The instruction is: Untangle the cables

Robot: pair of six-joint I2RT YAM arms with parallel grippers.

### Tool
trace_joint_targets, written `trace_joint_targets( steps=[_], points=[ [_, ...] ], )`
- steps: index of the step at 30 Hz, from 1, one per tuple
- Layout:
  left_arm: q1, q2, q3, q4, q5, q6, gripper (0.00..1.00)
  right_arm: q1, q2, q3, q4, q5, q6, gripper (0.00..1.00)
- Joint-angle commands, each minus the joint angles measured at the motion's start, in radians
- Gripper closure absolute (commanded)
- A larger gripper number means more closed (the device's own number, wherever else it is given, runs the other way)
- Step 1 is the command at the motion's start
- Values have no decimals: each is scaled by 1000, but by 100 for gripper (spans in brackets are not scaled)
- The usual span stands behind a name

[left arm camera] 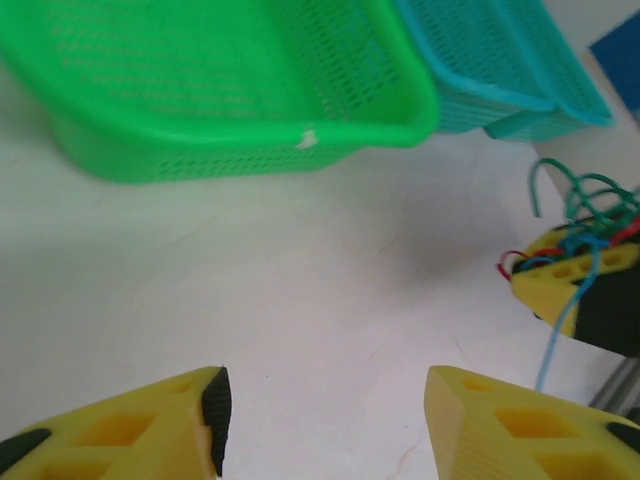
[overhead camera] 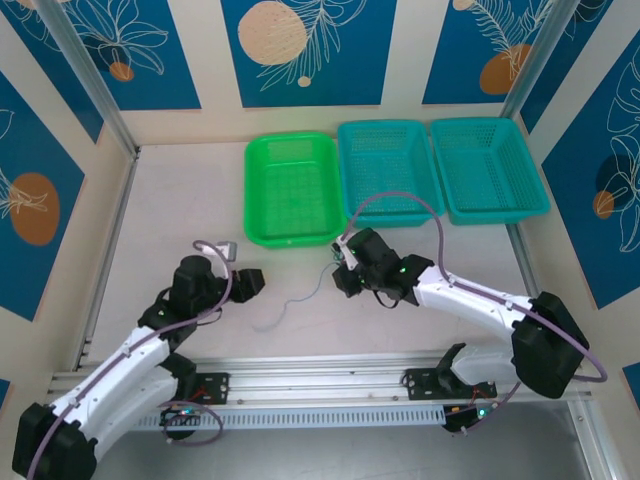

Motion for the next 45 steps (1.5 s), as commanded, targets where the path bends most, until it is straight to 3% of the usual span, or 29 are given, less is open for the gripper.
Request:
trace_joint_targets(
  steps=[1,8,13,18,20,22,24,26,29,33,40,42,45],
  points=[
    [-75,-19,59,55,22,184,43,-17,-43,37,-56,-53,-19,100],
    [-297,218,149,182,44,262,42,-54,-73,23,-52,-90,18,100],
    [-397,467,163,540,95,108,41,-68,-94,9,-46,-101,36,100],
    [-494,684,263,602,143,69,40,-88,-102,8,-45,-110,87,100],
    [-525,757,269,664,136,49,35,-96,-105,6,-40,-122,100,100],
    [-545,829,265,765,104,6,23,-100,-105,6,-35,-137,113,100],
    [-553,883,278,816,61,-13,20,-101,-105,5,-28,-154,120,100],
    [-555,909,298,783,-49,-23,26,-99,-104,2,-26,-159,126,100],
    [-556,907,271,792,-197,-5,50,-100,-115,1,-41,-152,134,100],
    [-553,849,237,768,-281,32,97,-99,-147,-29,-44,-134,140,100],
    [-541,565,209,568,-394,57,100,-123,-118,-129,-56,151,263,88],
    [-534,465,229,469,-416,73,100,-144,-95,-159,-58,192,317,87],
    [-521,332,274,315,-456,102,100,-178,-69,-203,-29,188,370,77]
  ],
)
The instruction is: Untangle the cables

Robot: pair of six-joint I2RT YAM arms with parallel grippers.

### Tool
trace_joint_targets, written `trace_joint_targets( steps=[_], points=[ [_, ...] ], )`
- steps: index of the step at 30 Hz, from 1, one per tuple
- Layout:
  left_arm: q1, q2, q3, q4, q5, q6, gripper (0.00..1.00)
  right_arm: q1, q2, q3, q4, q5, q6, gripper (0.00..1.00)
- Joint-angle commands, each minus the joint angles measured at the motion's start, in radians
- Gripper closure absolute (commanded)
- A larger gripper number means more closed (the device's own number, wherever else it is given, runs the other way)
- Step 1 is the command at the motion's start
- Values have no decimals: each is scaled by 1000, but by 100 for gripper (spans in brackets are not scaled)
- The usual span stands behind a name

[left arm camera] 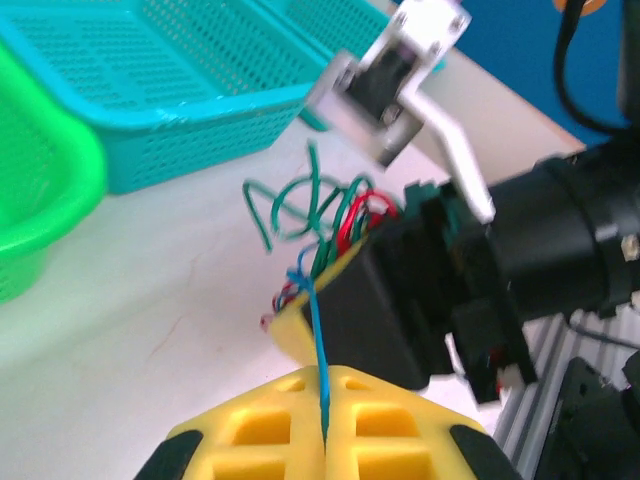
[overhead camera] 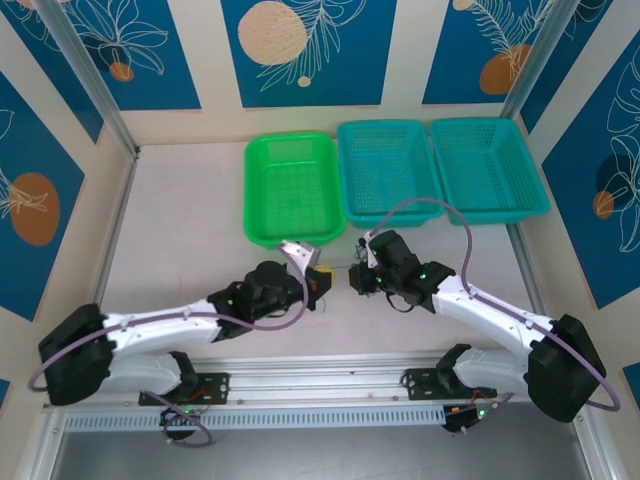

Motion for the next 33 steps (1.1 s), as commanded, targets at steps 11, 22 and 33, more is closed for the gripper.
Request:
trace_joint_targets(
  steps=[11,22,33],
  points=[
    [74,-387,98,-305,-192,56,100,-154,106,-64,-142,182,235,67],
    [159,-508,106,-537,-303,18,100,-208,68,-132,-110,175,335,100],
    [213,-373,19,-494,-60,-77,100,-158,-23,-75,-60,-85,177,74]
  ],
)
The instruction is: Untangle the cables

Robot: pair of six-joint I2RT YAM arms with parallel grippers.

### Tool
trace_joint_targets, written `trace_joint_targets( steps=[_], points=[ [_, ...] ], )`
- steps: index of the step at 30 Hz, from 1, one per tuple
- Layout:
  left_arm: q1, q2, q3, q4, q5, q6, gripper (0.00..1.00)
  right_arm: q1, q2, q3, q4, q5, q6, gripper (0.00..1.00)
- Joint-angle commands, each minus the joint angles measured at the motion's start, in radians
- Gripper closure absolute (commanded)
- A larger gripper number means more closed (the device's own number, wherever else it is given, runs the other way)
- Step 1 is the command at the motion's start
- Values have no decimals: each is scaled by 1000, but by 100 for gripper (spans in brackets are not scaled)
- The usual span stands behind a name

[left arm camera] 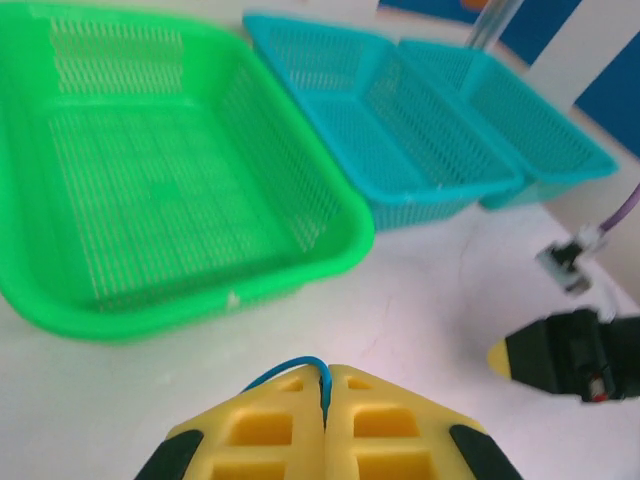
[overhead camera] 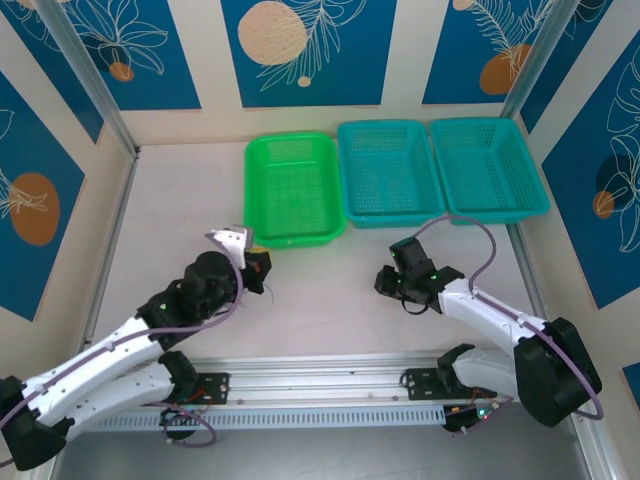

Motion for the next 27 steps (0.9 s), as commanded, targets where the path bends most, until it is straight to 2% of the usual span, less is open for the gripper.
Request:
trace_joint_targets(
  steps=[1,6,9,12,17,21,27],
  points=[
    [13,24,-32,33,99,-53,100,19,-24,54,2,-111,-55,72],
    [13,122,-108,182,210,-167,100,16,-50,67,-3,-145,-50,66],
    [13,183,-129,198,241,-215,100,16,-54,78,-15,-152,-65,65],
    [13,224,-130,197,271,-219,100,20,-50,82,9,-185,-85,59],
    [13,245,-131,184,262,-208,100,87,0,117,75,-233,-129,53],
    [13,236,-138,184,246,-207,100,142,102,188,75,-206,-118,38],
    [13,205,-143,168,229,-200,100,155,244,222,126,-131,-85,37]
  ],
)
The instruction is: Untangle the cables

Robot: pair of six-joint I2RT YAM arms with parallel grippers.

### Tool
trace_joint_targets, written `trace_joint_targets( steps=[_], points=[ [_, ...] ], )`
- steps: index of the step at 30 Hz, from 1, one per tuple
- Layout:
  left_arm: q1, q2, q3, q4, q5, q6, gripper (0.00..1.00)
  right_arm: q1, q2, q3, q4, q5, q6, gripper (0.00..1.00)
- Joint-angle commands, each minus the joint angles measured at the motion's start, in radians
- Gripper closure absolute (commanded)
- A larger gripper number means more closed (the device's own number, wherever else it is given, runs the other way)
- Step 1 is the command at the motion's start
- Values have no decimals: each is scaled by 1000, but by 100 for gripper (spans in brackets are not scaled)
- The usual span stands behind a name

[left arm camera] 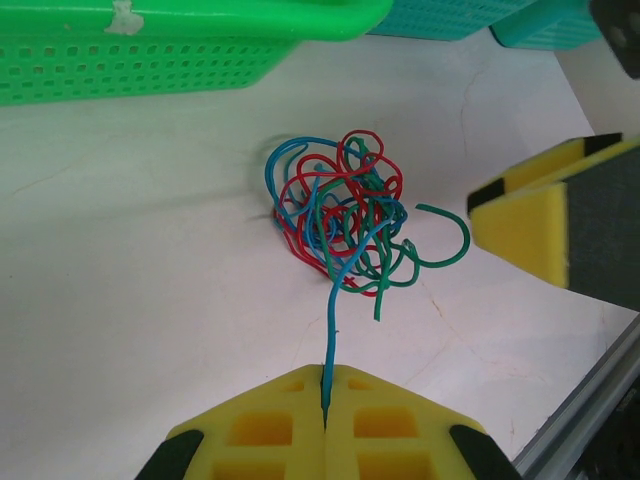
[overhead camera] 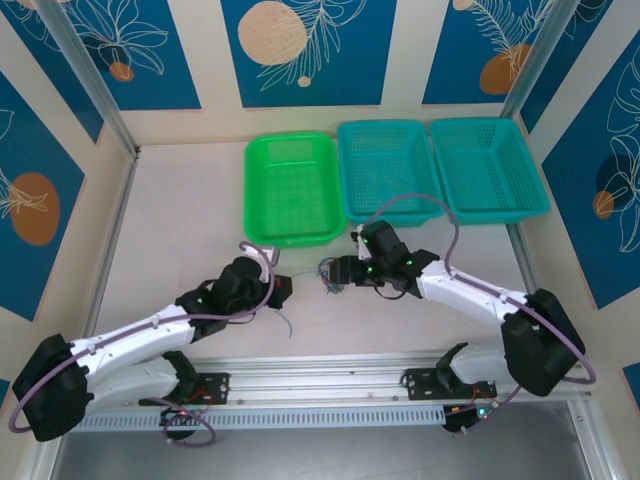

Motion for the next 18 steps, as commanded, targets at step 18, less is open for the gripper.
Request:
trace_joint_targets(
  steps=[18],
  points=[
    [9,-5,-93,50,17,-13,100,-18,237,185,14,-62,92,23]
  ],
)
